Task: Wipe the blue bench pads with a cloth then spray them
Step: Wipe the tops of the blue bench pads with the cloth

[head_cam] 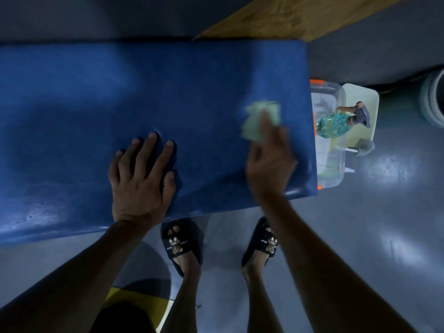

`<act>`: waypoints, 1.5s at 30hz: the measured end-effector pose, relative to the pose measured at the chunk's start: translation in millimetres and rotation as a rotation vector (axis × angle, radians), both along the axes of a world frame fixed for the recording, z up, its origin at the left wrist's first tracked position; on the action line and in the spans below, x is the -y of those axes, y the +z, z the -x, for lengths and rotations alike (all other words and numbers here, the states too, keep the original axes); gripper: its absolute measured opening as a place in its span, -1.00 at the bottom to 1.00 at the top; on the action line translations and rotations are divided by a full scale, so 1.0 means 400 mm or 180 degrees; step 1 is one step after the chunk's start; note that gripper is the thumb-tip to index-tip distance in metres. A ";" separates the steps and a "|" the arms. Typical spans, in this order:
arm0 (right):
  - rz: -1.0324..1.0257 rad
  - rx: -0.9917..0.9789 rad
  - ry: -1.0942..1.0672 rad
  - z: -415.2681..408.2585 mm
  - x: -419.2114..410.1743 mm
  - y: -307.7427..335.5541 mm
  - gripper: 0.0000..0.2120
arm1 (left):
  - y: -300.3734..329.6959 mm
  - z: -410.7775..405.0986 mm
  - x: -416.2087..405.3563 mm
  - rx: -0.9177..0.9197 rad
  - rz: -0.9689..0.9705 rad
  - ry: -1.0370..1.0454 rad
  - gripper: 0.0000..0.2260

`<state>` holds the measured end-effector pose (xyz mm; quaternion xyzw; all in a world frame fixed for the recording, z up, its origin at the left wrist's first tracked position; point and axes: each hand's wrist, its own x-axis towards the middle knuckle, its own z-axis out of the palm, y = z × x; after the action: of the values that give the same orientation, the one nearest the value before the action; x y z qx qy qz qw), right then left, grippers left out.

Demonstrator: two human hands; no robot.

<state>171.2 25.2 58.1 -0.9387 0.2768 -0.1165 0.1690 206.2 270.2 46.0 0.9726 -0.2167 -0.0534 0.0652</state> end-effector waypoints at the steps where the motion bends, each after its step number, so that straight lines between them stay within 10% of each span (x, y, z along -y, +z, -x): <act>1: -0.0064 -0.0072 0.0450 0.008 -0.058 0.008 -0.47 | 0.001 -0.001 0.000 -0.0020 -0.0007 0.0002 -0.48; 6: 0.0676 -0.0277 0.2536 0.036 -0.022 0.029 -0.45 | -0.002 0.002 0.000 0.0122 0.0025 -0.0001 -0.49; 9: 0.0248 -0.0868 0.1713 0.025 0.164 0.046 -0.45 | -0.005 0.002 0.001 0.0112 0.0039 -0.0004 -0.50; 21: -0.0959 0.0257 -0.1258 -0.109 0.254 0.016 -0.51 | 0.003 0.001 -0.006 0.0082 0.0130 -0.0030 -0.50; 25: -0.0900 -0.0442 -0.1168 -0.086 0.273 0.035 -0.62 | 0.006 -0.003 -0.009 0.0037 0.0138 -0.0055 -0.49; 34: -0.0856 0.0114 -0.1003 -0.077 0.188 0.023 -0.63 | 0.006 -0.005 -0.011 -0.0069 0.0113 -0.0072 -0.49; 41: 0.0112 0.0099 0.1128 -0.075 -0.158 -0.018 -0.47 | 0.011 -0.006 -0.009 -0.0169 0.0059 -0.0060 -0.49; 45: 0.0680 -0.0273 0.2439 -0.052 0.007 -0.010 -0.47 | 0.009 -0.005 -0.006 -0.0062 0.0069 -0.0077 -0.49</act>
<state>192.1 22.5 54.1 -0.9903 -0.1002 -0.0338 0.0899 208.1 272.6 49.5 0.9686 -0.2283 -0.0612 0.0772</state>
